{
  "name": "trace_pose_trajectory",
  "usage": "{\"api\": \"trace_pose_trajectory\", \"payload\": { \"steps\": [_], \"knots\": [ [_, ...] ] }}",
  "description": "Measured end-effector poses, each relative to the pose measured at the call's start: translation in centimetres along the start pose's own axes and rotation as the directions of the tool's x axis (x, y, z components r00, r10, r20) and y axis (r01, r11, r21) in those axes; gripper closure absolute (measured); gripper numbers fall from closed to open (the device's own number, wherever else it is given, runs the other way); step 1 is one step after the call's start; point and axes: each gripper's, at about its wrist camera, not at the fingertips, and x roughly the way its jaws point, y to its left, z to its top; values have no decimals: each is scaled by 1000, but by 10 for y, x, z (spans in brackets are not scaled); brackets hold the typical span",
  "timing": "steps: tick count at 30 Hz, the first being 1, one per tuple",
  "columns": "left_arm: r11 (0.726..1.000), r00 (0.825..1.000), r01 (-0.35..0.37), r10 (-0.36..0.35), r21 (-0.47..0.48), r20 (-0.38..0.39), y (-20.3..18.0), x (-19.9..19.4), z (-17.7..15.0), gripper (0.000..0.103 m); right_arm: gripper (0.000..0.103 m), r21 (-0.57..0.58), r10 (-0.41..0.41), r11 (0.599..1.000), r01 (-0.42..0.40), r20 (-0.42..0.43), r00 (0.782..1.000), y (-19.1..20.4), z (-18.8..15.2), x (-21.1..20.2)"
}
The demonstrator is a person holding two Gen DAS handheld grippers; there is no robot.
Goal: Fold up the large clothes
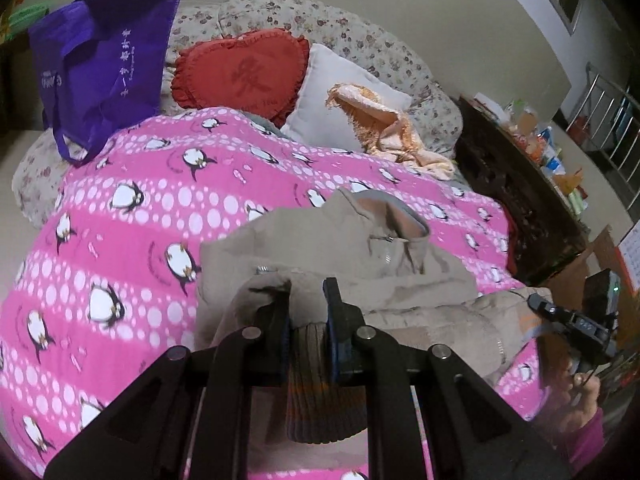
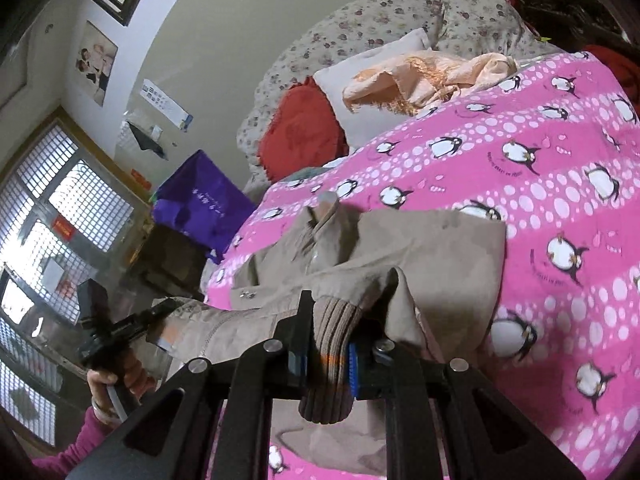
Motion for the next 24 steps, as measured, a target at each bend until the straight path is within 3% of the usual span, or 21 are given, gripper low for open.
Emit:
{"api": "trace_pose_trajectory", "payload": {
  "steps": [24],
  "knots": [
    [994,993,-110,110,12,-49,3,91,53,91,90,66,-99,993,101,-42,994,-50,62,78]
  ]
}}
